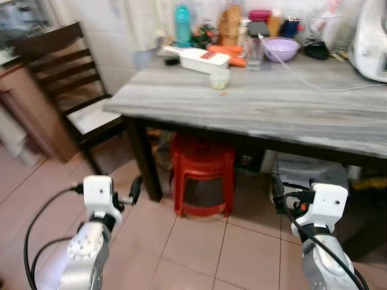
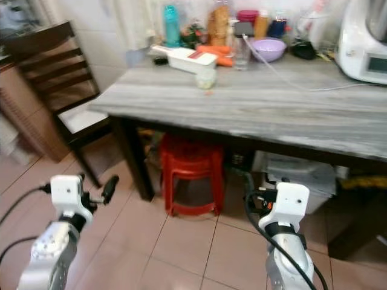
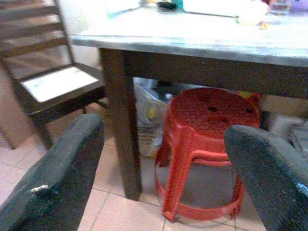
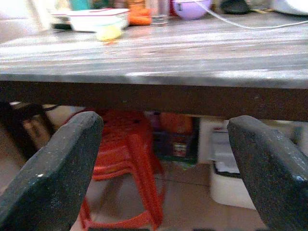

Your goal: Setting the table

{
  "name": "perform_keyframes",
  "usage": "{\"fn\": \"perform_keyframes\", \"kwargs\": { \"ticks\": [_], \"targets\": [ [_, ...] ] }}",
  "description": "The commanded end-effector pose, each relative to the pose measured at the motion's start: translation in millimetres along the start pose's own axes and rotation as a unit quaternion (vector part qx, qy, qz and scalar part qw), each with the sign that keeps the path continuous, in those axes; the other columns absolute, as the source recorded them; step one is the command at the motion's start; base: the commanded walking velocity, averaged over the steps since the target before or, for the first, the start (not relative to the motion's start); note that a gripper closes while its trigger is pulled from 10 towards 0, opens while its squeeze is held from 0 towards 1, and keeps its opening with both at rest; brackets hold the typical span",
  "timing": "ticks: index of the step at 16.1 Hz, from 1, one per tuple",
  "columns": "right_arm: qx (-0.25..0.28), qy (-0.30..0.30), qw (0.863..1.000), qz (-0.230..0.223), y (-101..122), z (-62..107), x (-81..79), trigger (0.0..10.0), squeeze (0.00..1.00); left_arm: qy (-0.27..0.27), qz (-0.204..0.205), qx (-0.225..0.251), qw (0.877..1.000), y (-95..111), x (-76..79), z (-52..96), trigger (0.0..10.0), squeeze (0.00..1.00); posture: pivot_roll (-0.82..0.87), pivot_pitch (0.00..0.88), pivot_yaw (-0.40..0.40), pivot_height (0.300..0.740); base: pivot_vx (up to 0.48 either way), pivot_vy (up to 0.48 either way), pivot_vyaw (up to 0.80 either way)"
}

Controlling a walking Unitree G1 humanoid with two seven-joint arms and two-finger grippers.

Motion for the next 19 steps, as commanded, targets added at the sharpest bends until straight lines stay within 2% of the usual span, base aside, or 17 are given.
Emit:
{"fn": "perform_keyframes", "kwargs": {
  "ticks": [1, 4, 8, 11, 14, 17, 19],
  "targets": [
    [0.003, 0.002, 1.000, -0.001, 3, 2.3, -1.7, 10.0, 0.00, 0.001, -0.003, -0.001, 1.000, 3, -1.3, -0.1, 10.0, 0.00, -0.10, 0.041, 0.081, 0.740, -0.281, 0.000, 0.00],
    [0.013, -0.010, 1.000, 0.008, 6, 2.8, 3.8, 10.0, 0.00, -0.001, -0.001, 0.002, 1.000, 5, 0.3, -1.7, 10.0, 0.00, -0.10, 0.041, 0.081, 0.740, -0.280, 0.000, 0.00],
    [0.025, -0.002, 0.999, 0.024, 12, 2.2, 1.0, 10.0, 0.00, -0.008, -0.006, 0.009, 1.000, 10, 1.5, -2.9, 10.0, 0.00, -0.10, 0.037, 0.081, 0.740, -0.142, 0.000, 0.00],
    [0.067, -0.014, 0.997, 0.044, 35, 3.6, 3.2, 10.0, 0.00, 0.004, 0.012, 0.029, 0.999, 18, -7.7, 2.1, 10.0, 0.00, -0.10, 0.036, 0.080, 0.740, 0.000, 0.000, 0.00],
    [0.074, -0.018, 0.996, 0.044, 41, 8.3, 5.6, 10.0, 0.00, 0.026, 0.032, 0.034, 0.999, 20, -13.9, 9.1, 10.0, 0.00, -0.10, 0.043, 0.077, 0.740, 0.000, 0.000, 0.00],
    [0.068, -0.015, 0.996, 0.049, 38, 12.0, 4.8, 10.0, 0.00, 0.038, 0.021, 0.038, 0.998, 15, -17.3, 15.4, 10.0, 0.00, -0.10, 0.055, 0.068, 0.740, 0.000, 0.000, 0.00],
    [0.069, -0.011, 0.996, 0.047, 39, 11.0, 2.3, 10.0, 0.00, 0.038, -0.002, 0.028, 0.999, 5, -18.1, 20.4, 10.0, 0.00, -0.10, 0.060, 0.063, 0.740, 0.000, 0.000, 0.00]
  ]
}}
Point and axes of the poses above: a point about 5 cm out from each wrist's last joint towards the gripper, its own z axis pointing back from the gripper into the wrist, its own y axis along the axis of the wrist's last joint, x = y × z, the point moved 6 cm from there along -z, pointing out of the wrist towards the gripper, and after that the axes turned 10 degrees about -z, right-handed, at the moved point
